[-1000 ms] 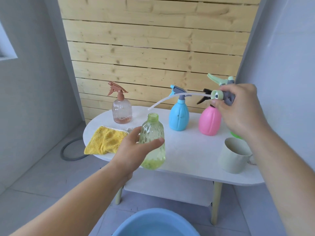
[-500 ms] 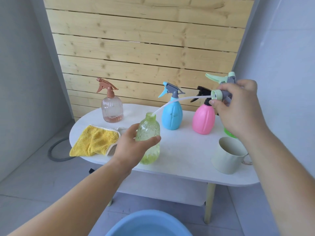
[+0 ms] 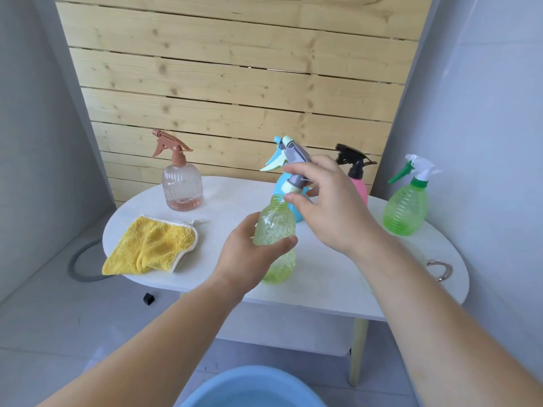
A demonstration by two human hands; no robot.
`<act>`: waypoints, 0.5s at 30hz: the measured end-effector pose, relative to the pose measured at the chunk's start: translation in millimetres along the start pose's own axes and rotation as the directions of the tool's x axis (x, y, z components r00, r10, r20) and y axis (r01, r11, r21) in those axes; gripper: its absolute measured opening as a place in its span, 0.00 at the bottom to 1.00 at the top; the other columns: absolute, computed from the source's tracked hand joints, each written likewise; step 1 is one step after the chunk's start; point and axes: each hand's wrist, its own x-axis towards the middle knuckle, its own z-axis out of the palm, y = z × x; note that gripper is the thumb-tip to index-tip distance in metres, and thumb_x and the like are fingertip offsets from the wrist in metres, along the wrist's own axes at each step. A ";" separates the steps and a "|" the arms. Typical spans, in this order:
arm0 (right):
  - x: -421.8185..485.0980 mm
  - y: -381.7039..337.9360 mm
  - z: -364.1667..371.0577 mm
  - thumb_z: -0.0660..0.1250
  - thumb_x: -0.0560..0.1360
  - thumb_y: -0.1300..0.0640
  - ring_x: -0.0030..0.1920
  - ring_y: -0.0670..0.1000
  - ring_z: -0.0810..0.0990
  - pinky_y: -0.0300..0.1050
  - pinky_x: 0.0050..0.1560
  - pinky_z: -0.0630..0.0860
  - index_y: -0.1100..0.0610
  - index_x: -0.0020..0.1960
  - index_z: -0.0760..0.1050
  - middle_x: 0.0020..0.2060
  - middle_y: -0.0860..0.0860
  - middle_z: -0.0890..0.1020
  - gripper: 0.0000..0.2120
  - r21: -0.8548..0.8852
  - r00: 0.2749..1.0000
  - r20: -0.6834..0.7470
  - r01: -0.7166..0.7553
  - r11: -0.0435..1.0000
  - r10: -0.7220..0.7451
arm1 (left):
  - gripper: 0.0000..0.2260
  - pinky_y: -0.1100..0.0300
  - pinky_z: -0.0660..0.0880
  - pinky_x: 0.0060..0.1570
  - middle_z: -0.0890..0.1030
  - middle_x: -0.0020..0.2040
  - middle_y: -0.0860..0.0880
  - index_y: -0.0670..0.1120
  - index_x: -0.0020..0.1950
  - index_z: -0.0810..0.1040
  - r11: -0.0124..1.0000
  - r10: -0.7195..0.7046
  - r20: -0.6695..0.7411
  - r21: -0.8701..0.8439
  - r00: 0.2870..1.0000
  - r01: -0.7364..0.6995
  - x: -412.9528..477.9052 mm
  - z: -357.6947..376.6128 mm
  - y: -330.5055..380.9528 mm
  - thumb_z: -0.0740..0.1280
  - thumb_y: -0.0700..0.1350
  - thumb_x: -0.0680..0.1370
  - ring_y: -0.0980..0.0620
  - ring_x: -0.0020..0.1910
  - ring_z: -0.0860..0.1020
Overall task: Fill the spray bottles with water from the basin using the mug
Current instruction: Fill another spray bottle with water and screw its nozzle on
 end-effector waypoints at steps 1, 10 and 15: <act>1.0 1.1 2.6 0.72 0.75 0.61 0.53 0.41 0.75 0.34 0.57 0.72 0.51 0.63 0.78 0.56 0.46 0.74 0.17 0.024 1.000 0.008 -0.006 1.000 0.006 | 0.19 0.48 0.83 0.56 0.85 0.52 0.56 0.63 0.58 0.80 1.000 0.001 0.005 0.004 1.000 -0.001 0.6 -0.6 -0.5 0.81 0.53 0.71 0.53 0.53 0.85; 6.0 -5.4 10.8 0.65 0.76 0.70 0.55 0.41 0.77 0.31 0.54 0.74 0.49 0.55 0.77 0.54 0.46 0.78 0.17 0.186 1.000 0.028 0.001 0.982 -0.007 | 0.23 0.50 0.81 0.59 0.84 0.55 0.58 0.65 0.63 0.77 0.997 0.053 0.048 0.054 0.997 -0.055 0.8 -4.4 -6.4 0.81 0.56 0.71 0.56 0.57 0.82; 6.1 -11.6 7.1 0.63 0.77 0.70 0.61 0.37 0.74 0.29 0.59 0.71 0.40 0.70 0.68 0.65 0.37 0.73 0.31 0.102 0.996 0.078 0.024 0.994 -0.032 | 0.30 0.49 0.78 0.65 0.83 0.60 0.60 0.61 0.71 0.74 0.994 0.067 0.097 0.075 0.993 -0.074 -1.4 -8.1 -9.3 0.79 0.56 0.70 0.59 0.62 0.80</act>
